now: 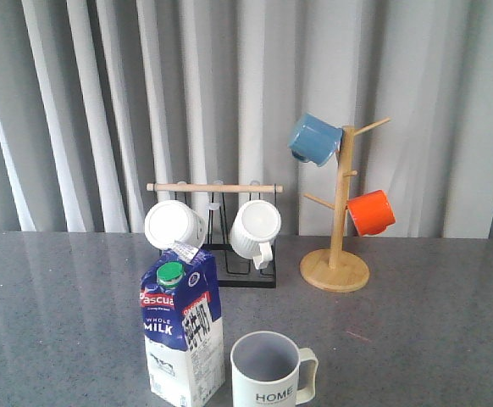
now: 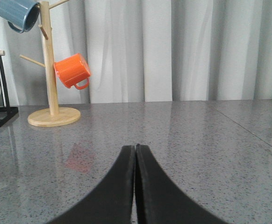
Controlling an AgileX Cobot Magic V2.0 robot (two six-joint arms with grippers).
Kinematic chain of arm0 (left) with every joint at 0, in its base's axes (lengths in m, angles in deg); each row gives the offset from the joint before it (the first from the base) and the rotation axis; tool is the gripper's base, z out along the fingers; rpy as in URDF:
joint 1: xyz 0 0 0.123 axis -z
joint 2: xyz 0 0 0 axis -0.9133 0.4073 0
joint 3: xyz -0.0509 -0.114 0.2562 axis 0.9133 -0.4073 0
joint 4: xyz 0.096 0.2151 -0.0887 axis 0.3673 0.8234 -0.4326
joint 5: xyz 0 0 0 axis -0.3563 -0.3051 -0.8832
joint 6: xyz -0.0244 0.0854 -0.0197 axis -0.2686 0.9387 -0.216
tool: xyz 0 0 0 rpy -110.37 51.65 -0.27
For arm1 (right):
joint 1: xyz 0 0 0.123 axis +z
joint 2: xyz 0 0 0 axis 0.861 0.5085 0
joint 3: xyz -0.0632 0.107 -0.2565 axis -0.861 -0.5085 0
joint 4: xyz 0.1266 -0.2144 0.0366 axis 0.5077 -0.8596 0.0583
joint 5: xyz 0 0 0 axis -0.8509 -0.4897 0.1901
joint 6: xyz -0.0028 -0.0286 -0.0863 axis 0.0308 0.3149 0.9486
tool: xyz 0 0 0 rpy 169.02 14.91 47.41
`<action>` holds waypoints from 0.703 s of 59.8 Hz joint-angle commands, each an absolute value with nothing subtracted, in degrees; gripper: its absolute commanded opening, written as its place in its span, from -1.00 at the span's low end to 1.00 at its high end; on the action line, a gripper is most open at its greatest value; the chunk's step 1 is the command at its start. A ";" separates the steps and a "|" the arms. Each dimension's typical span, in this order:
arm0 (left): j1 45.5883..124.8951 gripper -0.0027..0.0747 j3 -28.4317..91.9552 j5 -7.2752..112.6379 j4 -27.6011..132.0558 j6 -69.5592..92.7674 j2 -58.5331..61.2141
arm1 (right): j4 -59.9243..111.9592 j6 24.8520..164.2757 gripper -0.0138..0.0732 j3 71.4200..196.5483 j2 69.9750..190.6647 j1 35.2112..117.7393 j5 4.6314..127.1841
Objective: Place milk next to cup
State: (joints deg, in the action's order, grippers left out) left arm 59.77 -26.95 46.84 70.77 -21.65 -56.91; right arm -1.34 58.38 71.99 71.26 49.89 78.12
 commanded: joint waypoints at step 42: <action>59.70 -0.95 -25.78 42.59 70.47 -21.75 -57.63 | -1.46 58.66 -0.69 71.40 70.52 51.26 81.24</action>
